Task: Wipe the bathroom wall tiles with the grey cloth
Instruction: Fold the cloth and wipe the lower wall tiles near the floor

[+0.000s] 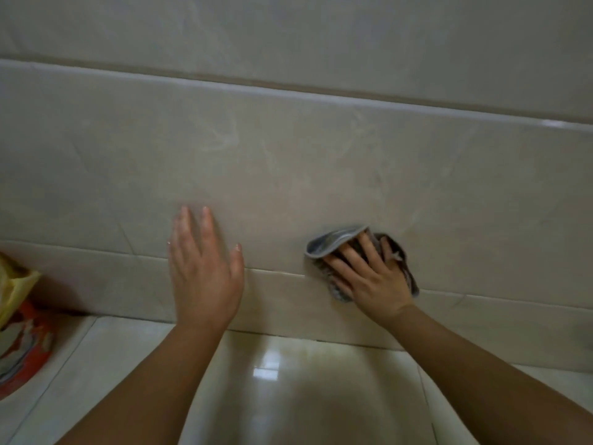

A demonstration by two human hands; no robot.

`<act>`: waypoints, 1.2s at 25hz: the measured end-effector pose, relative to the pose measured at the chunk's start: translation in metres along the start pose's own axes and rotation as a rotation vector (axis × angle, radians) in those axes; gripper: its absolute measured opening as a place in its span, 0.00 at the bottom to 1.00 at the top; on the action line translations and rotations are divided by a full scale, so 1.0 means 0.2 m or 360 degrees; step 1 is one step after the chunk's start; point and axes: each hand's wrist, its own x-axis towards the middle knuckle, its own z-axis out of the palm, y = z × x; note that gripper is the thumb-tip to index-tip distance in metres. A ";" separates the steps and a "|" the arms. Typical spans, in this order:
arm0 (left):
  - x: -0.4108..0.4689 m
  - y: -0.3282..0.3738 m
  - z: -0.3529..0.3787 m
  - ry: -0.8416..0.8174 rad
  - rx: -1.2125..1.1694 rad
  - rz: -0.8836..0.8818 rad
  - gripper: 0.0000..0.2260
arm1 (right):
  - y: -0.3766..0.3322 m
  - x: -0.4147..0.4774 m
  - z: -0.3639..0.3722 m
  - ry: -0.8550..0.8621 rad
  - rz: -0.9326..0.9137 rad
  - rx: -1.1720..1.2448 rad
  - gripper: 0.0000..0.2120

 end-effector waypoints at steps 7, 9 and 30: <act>-0.03 0.12 0.06 0.0096 -0.0085 0.0083 0.29 | 0.25 0.19 -0.08 0.0462 0.0761 -0.0003 0.24; -0.03 0.15 0.06 0.0164 -0.0072 0.0190 0.29 | 0.18 0.03 -0.01 0.0305 0.0664 0.0031 0.23; -0.11 0.44 0.10 0.0023 -0.0055 0.0801 0.28 | 0.55 0.20 -0.20 0.0581 0.1104 0.0053 0.24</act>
